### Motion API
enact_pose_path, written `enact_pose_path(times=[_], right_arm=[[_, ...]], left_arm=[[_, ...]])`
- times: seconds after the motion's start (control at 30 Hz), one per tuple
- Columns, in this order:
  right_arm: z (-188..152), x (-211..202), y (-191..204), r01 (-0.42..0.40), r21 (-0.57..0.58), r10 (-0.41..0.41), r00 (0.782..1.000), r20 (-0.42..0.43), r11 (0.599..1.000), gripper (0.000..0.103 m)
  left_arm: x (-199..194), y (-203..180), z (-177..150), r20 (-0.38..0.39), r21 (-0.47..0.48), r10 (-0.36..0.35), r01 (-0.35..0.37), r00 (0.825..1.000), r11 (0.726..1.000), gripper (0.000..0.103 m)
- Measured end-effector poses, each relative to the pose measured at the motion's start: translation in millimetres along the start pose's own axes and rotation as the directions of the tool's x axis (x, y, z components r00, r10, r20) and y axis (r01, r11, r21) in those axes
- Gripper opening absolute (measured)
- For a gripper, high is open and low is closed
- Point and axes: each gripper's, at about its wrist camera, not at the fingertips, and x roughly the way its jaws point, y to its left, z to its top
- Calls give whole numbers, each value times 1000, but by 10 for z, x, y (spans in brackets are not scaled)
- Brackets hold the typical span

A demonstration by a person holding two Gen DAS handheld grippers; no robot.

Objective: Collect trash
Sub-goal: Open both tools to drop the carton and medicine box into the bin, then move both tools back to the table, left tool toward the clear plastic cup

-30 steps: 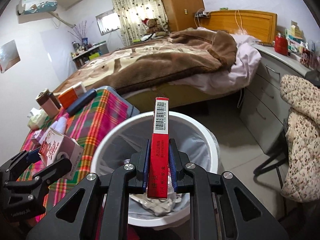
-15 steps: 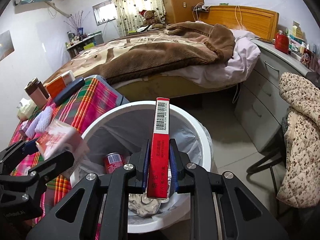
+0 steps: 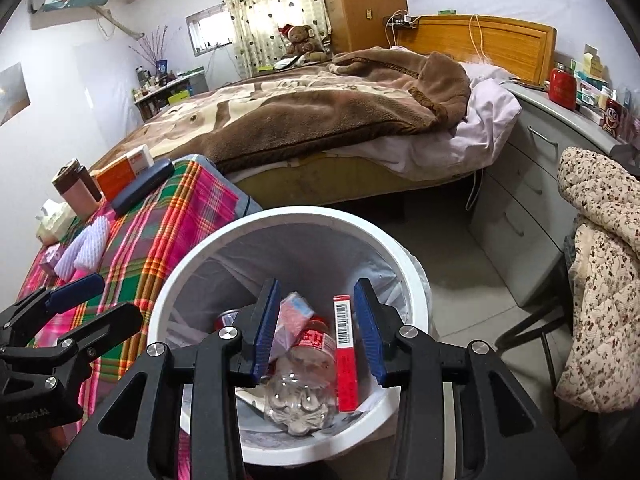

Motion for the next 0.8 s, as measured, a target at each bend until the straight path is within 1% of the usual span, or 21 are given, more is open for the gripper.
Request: enact_pose_path(times=[0.3, 0.43, 0.57, 0.6, 0.63, 0.7, 0.8], right_arm=[[15, -88, 161, -23, -14, 24, 999, 33, 1000, 40], [31, -116, 264, -39, -23, 40, 998, 48, 999, 40], [42, -106, 384, -64, -26, 65, 996, 55, 998, 40], [41, -103, 418, -69, -27, 70, 996, 56, 997, 43], [40, -97, 454, -74, -29, 75, 996, 57, 997, 56], [37, -86, 528, -92, -36, 94, 994, 60, 995, 73], [36, -66, 662, -105, -57, 109, 992, 56, 993, 73]], left_arm=[[-250, 151, -19, 34, -16, 35, -34, 999, 999, 80], [-396, 277, -43, 54, -35, 54, -52, 997, 998, 80], [-545, 408, -81, 73, -43, 94, -91, 993, 995, 80], [-590, 470, -100, 77, -55, 95, -91, 992, 994, 80], [-617, 512, -115, 79, -64, 100, -95, 992, 993, 80], [-674, 613, -155, 80, -80, 115, -109, 990, 991, 80], [-774, 779, -218, 85, -103, 141, -132, 986, 986, 80]])
